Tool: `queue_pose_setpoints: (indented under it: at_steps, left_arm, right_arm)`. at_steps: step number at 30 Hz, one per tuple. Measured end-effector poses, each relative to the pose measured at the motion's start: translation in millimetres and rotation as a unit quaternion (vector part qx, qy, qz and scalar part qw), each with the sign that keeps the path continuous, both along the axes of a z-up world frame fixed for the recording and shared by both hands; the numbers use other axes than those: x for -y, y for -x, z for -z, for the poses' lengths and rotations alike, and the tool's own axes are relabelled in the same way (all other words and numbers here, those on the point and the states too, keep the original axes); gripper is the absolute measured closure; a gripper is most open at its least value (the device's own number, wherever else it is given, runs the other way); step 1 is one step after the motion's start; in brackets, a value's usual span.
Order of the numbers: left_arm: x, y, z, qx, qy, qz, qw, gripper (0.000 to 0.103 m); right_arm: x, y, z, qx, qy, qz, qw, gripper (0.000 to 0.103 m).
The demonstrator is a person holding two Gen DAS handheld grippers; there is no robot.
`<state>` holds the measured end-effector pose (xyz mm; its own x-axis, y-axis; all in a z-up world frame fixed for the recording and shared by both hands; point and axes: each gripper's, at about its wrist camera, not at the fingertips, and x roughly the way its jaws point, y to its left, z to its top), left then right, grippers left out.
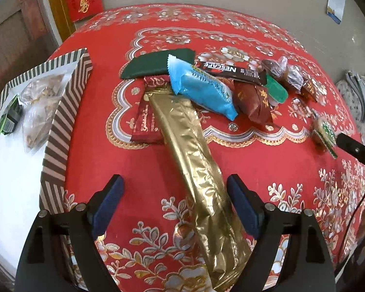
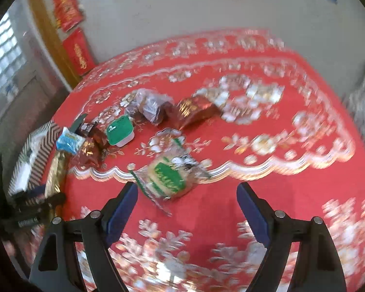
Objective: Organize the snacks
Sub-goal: 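Grasp the gold-wrapped bar with the left tool while the right tool grasps the green bread bag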
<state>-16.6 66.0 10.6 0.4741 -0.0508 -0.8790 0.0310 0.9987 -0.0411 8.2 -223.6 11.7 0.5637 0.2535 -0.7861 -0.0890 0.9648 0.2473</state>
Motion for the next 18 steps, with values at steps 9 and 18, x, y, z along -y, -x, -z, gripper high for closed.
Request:
queue_pose_setpoints:
  at_steps: [9,18]
  left_arm:
    - [8,-3,4,0.011,-0.017,0.013,0.9997,0.016]
    - [6,-2,4,0.014,-0.012,0.013,0.9998,0.016]
  right_arm:
    - [-28,-20,17,-0.015,0.011,0.051,0.999,0.018]
    - [-50,-28,9,0.032,0.163,-0.005,0.986,0.018]
